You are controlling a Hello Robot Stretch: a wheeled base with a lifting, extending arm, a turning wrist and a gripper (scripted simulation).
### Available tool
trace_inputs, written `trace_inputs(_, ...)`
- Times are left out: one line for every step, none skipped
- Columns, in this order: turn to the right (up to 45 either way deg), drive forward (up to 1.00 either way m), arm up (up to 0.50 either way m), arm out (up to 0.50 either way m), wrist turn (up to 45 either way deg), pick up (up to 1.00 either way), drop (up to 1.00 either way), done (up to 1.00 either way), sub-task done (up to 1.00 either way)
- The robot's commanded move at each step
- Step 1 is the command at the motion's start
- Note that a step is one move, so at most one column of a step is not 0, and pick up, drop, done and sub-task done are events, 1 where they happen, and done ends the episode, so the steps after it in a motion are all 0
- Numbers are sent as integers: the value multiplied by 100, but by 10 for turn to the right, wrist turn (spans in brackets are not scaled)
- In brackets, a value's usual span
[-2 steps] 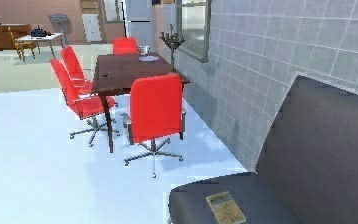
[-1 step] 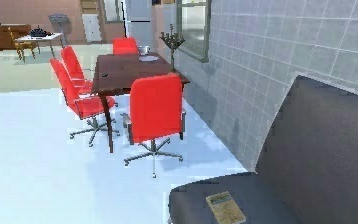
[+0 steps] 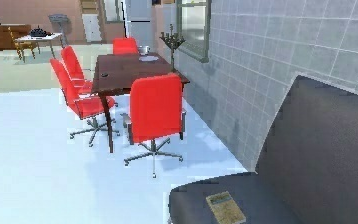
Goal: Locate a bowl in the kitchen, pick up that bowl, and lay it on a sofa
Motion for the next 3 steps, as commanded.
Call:
trace_inputs(0,0,0,0,0,0,100,0,0)
trace_inputs(0,0,10,0,0,0,0,0,0)
trace_inputs(0,0,0,-8,0,0,0,0,0)
